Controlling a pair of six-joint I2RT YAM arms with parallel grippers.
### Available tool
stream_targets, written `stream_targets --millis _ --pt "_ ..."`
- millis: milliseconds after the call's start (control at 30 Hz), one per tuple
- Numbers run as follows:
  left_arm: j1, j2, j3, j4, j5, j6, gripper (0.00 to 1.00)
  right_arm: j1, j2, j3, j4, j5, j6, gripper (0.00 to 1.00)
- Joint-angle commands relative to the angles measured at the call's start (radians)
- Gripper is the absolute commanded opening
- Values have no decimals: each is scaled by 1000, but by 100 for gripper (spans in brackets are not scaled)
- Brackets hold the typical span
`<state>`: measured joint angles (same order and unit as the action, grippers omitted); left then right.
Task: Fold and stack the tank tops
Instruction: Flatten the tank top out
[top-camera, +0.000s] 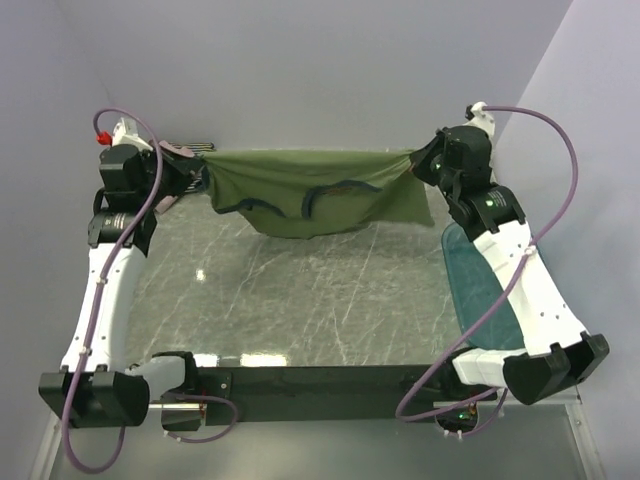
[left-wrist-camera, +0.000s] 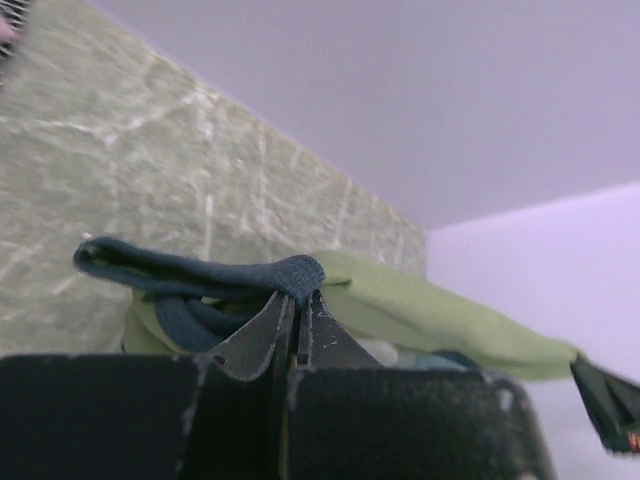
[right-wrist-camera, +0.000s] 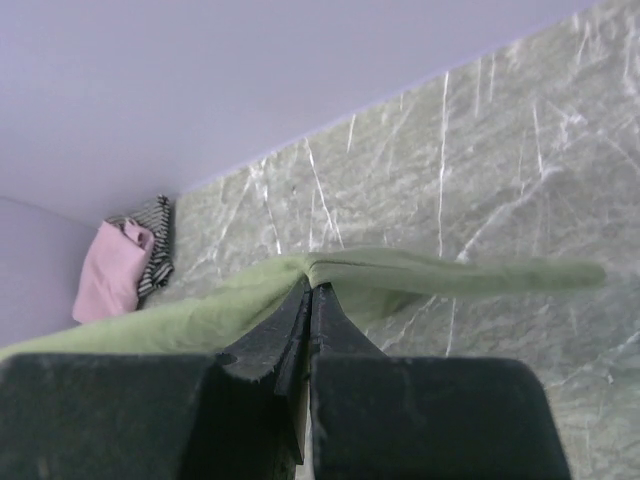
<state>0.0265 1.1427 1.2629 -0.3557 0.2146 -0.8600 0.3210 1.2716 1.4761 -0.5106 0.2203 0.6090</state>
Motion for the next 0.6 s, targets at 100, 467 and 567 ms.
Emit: stream_targets --millis 100,467,567 --pt "-148 -156 -100 69 145 62 1 -14 -161 65 58 105 -78 0" --pt "-597 -346 -306 23 -153 -65 1 -14 -120 301 106 120 -130 0" --pt "-593 -342 -284 -29 -276 -89 1 -13 -3 340 148 70 -118 0"
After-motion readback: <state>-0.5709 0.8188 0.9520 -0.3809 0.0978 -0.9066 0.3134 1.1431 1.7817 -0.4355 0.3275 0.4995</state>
